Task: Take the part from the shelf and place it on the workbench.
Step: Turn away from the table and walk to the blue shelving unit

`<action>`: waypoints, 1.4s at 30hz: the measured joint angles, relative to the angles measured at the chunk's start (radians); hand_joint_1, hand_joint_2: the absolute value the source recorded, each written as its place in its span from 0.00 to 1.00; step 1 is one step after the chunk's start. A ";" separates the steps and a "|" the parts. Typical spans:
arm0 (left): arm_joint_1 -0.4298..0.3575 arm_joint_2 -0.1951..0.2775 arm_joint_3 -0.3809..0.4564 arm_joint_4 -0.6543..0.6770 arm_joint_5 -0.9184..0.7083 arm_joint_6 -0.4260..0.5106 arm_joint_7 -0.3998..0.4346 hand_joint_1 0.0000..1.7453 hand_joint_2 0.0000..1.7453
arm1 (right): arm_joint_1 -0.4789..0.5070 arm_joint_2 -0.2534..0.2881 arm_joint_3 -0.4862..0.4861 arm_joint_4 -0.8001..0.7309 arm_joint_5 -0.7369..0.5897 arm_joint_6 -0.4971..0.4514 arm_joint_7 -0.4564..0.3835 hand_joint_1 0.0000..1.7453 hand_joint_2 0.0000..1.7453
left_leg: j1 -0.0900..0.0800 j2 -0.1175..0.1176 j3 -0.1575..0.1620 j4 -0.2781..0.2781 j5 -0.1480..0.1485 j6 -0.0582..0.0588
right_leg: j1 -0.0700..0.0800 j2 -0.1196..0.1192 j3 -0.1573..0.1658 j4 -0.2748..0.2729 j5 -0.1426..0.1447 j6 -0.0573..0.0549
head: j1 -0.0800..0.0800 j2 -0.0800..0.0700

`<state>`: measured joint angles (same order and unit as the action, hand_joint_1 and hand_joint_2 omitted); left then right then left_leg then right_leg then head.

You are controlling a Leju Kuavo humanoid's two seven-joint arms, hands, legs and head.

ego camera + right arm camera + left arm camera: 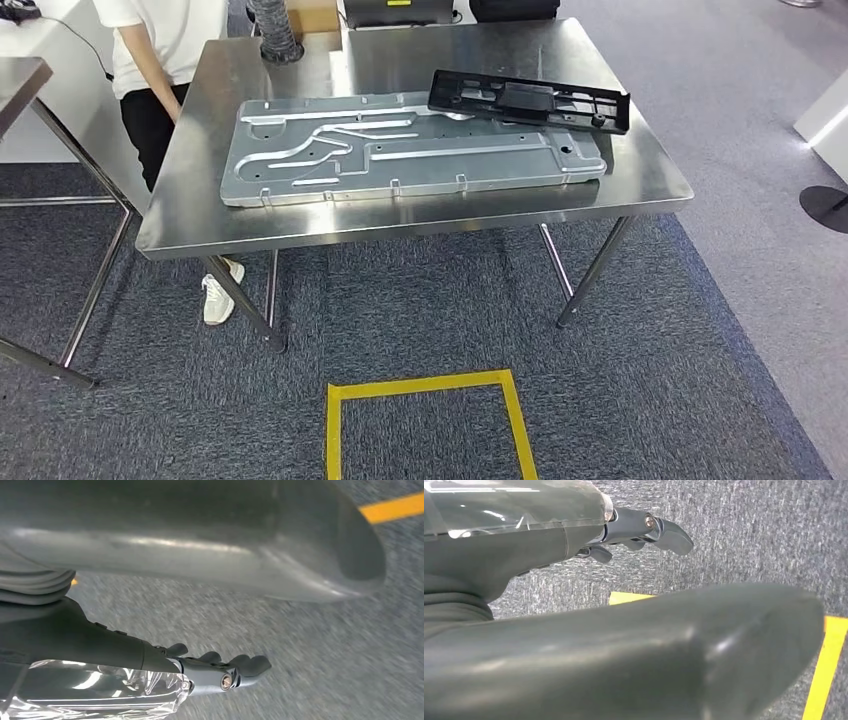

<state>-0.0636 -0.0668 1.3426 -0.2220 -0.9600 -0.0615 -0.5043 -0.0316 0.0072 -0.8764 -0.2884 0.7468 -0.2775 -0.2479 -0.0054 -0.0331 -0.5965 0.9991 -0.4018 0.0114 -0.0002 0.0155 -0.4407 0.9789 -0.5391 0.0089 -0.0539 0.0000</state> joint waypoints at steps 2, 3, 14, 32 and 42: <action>0.001 0.000 -0.001 0.000 -0.005 -0.001 0.000 0.00 0.00 | -0.002 0.000 0.003 0.016 0.009 0.013 0.038 0.00 0.00 | 0.004 -0.001 -0.008 0.001 0.011 -0.012 | 0.002 -0.004 -0.007 -0.015 0.011 -0.011 | 0.000 0.000; 0.001 0.001 -0.001 0.000 -0.006 -0.002 0.000 0.00 0.00 | -0.002 0.000 0.004 0.023 0.013 0.017 0.052 0.00 0.00 | 0.006 0.002 -0.016 0.011 -0.004 -0.016 | 0.001 -0.008 -0.016 -0.017 0.022 -0.018 | 0.000 0.000; -0.012 0.000 -0.007 0.000 -0.024 -0.008 0.003 0.00 0.00 | -0.001 0.013 0.035 0.063 0.067 0.065 0.119 0.00 0.00 | 0.013 0.029 0.146 0.062 -0.124 -0.038 | 0.002 -0.035 -0.199 0.029 0.138 -0.015 | 0.000 0.000; -0.018 -0.009 -0.022 0.000 -0.041 -0.011 0.000 0.00 0.00 | -0.003 0.023 0.054 0.073 0.097 0.077 0.083 0.00 0.00 | 0.005 0.037 -0.001 0.000 -0.009 0.002 | -0.007 -0.014 0.013 0.010 -0.002 0.018 | 0.000 0.000; -0.012 -0.015 -0.027 0.001 -0.041 -0.010 0.014 0.00 0.00 | 0.004 0.022 0.054 0.073 0.102 0.081 0.075 0.00 0.00 | 0.016 0.035 -0.079 0.286 -0.159 -0.033 | 0.003 -0.028 -0.068 -0.031 0.066 -0.030 | 0.000 0.000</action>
<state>-0.0760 -0.0822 1.3155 -0.2213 -1.0008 -0.0712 -0.4901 -0.0272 0.0295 -0.8228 -0.2155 0.8492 -0.1968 -0.1734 0.0106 0.0021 -0.6757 1.2850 -0.5611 -0.0212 0.0029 -0.0123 -0.5085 0.9479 -0.4733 -0.0209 -0.0538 -0.0001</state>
